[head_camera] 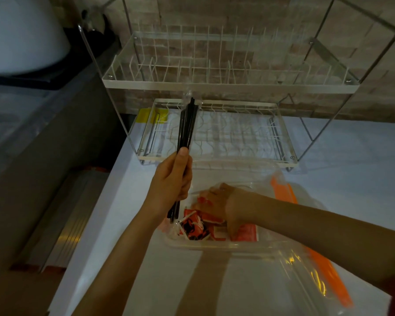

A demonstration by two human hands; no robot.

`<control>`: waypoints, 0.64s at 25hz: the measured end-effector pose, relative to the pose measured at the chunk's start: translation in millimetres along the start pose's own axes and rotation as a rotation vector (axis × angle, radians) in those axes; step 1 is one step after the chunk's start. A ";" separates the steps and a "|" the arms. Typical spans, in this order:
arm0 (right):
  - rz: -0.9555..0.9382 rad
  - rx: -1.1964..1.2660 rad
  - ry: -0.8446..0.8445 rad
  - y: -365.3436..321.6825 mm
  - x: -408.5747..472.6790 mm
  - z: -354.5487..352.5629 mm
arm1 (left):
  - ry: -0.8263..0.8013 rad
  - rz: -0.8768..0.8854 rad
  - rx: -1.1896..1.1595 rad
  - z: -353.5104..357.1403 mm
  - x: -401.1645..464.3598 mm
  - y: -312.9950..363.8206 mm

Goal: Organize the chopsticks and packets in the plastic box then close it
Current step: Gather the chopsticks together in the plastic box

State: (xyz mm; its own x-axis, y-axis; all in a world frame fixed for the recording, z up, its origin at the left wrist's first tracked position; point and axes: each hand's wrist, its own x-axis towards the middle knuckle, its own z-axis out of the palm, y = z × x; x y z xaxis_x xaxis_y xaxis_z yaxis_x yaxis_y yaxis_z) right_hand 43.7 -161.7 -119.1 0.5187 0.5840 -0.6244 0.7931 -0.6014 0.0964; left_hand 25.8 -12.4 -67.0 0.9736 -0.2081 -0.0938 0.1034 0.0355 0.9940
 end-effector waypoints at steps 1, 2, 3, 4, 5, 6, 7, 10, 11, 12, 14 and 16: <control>-0.003 -0.005 -0.002 0.2 0.5 -0.7 | 0.000 -0.003 0.005 0.0 0.1 -0.3; -0.003 -0.012 -0.008 0.3 1.1 -1.6 | -0.002 -0.004 0.008 0.1 0.2 -0.6; -0.005 -0.019 -0.014 0.8 1.8 -1.7 | -0.005 -0.003 0.011 0.2 -0.1 -0.5; -0.004 -0.013 -0.018 0.6 2.7 -2.0 | -0.008 -0.002 0.012 0.3 -0.4 -0.5; -0.003 0.005 -0.018 0.8 3.1 -2.6 | -0.010 0.002 0.011 0.1 -0.9 -0.3; -0.002 0.023 -0.020 1.1 3.2 -3.0 | -0.012 0.005 0.009 -0.1 -1.1 0.0; -0.004 0.039 -0.024 1.6 3.4 -3.0 | -0.013 0.006 0.008 -0.5 -1.3 -0.2; -0.012 0.018 -0.040 3.1 3.9 -3.3 | -0.008 0.004 0.009 -0.7 -1.0 -1.2; -0.017 -0.011 -0.038 2.8 3.4 -4.1 | -0.008 0.004 0.008 -0.9 -0.9 -1.3; -0.020 -0.033 -0.047 2.2 4.1 -4.4 | -0.008 0.005 0.007 -0.8 -0.8 -1.3; -0.026 -0.031 -0.070 1.0 5.3 -5.2 | -0.012 0.008 0.004 -1.0 -1.4 -0.9; -0.035 -0.016 -0.127 -0.9 7.3 -6.9 | -0.015 0.007 -0.002 -0.8 -1.9 -0.6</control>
State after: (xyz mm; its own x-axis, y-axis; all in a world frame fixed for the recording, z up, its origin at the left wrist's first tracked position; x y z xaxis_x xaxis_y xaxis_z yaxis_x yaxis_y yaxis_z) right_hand 49.0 -153.1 -118.4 0.4468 0.5304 -0.7205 0.8156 -0.5724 0.0844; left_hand 24.0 -11.3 -67.4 0.9712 -0.2221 -0.0863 0.0971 0.0385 0.9945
